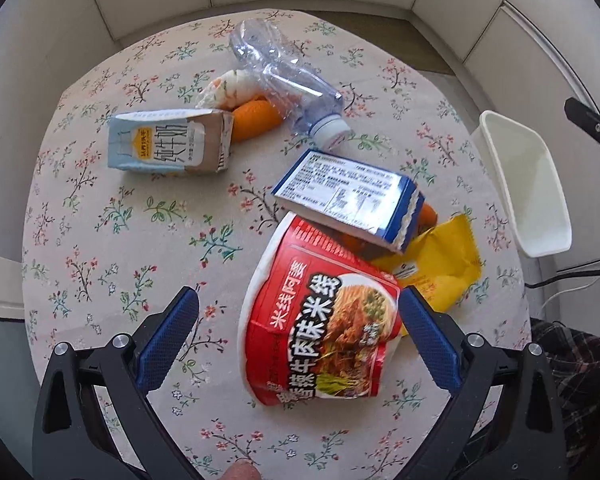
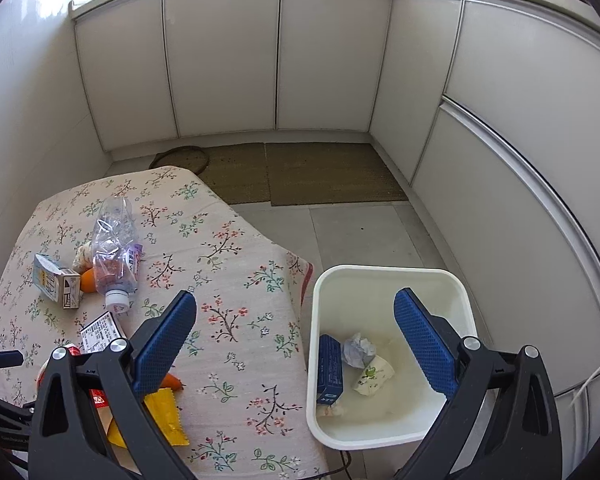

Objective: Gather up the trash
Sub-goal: 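Grasp the red noodle bag with the left gripper and lift it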

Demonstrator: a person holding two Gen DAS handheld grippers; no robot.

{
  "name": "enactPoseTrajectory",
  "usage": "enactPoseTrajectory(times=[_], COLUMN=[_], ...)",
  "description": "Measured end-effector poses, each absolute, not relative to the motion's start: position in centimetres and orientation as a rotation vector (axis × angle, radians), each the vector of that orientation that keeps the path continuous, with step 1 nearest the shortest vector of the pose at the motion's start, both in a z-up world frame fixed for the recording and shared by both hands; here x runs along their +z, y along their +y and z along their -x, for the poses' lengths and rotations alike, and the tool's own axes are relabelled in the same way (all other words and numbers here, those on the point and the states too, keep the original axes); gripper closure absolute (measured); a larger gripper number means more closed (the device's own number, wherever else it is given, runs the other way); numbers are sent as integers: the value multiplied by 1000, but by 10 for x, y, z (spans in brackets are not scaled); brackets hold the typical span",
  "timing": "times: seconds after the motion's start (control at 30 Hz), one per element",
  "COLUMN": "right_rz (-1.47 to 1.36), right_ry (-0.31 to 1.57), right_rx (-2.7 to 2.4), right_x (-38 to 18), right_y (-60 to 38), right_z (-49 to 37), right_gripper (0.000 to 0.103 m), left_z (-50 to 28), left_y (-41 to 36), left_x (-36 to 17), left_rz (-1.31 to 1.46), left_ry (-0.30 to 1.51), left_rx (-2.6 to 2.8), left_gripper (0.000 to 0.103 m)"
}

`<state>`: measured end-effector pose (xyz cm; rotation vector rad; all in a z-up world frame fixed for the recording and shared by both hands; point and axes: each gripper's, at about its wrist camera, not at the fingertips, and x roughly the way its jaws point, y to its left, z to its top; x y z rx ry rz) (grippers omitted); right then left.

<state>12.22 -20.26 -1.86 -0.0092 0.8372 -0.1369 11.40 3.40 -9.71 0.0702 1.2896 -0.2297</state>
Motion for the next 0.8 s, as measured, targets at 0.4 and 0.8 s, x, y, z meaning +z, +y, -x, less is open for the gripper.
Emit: enactPoseTrajectory(times=[0.4, 0.8], right_rz=[27, 35], right_ry=[873, 905], right_rx=[-97, -63], right_x=[-29, -35], right_y=[-181, -167], right_z=[-131, -138], right_gripper=[7, 7], left_z=[-91, -96], left_y=[14, 24], left_x=[-109, -129], left_rz=[-209, -129], left_ry=[1288, 1352], left_rx=[-319, -356], left_gripper=[7, 10])
